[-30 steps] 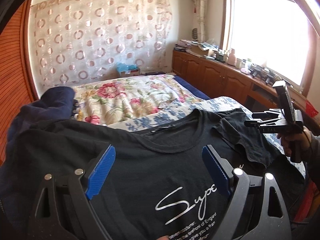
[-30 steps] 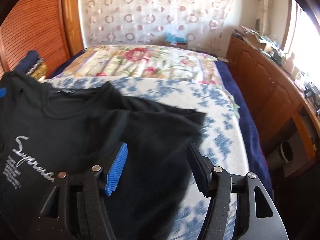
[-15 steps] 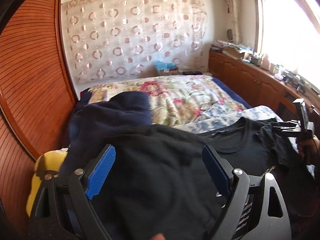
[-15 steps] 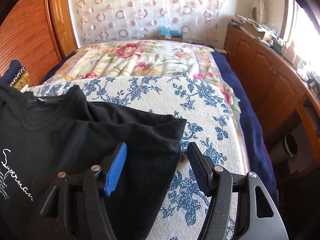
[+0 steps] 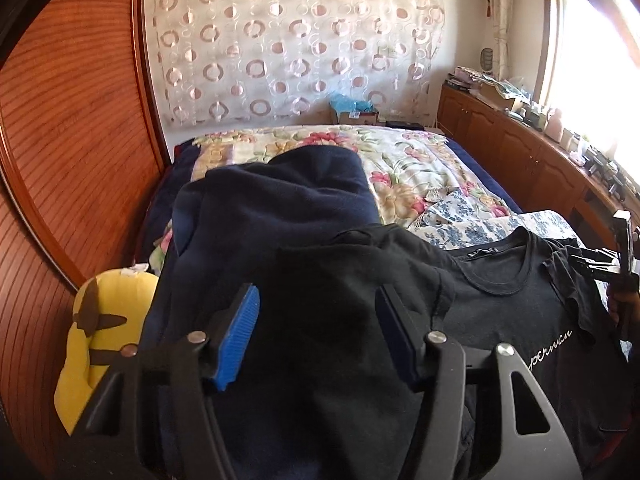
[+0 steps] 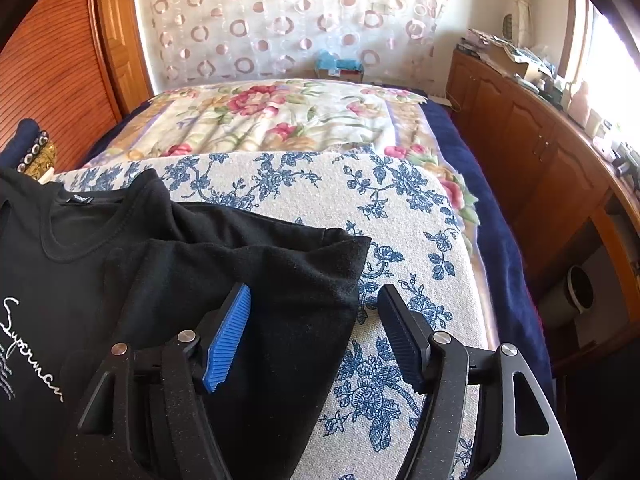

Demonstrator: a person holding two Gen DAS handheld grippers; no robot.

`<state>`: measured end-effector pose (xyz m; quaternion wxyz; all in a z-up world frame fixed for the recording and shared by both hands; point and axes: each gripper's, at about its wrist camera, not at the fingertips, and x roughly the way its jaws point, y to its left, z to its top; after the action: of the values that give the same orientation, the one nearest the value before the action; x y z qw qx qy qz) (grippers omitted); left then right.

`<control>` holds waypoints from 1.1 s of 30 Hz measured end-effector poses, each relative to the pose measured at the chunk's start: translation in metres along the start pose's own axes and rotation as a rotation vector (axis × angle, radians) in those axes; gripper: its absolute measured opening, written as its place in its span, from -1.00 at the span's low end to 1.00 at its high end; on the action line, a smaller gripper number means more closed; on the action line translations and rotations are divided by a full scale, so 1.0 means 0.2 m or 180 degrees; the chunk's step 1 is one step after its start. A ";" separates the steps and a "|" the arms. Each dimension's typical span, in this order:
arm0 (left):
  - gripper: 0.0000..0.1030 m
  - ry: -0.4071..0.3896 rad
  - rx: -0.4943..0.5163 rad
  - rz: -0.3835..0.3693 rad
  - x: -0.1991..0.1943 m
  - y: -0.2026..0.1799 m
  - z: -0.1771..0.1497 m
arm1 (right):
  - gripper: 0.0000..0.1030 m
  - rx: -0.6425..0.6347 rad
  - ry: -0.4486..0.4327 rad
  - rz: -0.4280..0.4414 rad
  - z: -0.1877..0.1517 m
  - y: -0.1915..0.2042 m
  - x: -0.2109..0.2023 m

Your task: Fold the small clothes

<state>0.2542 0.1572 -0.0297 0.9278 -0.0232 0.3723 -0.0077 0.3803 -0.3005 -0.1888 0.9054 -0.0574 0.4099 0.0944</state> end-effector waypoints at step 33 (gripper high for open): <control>-0.99 -0.0322 0.0344 -0.0126 -0.15 -0.16 0.01 | 0.14 -0.0028 0.0002 0.0084 0.05 -0.06 0.04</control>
<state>0.2339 0.1270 -0.0055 0.9450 0.0192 0.3235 -0.0449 0.3956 -0.3090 -0.1888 0.9037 -0.0561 0.4104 0.1081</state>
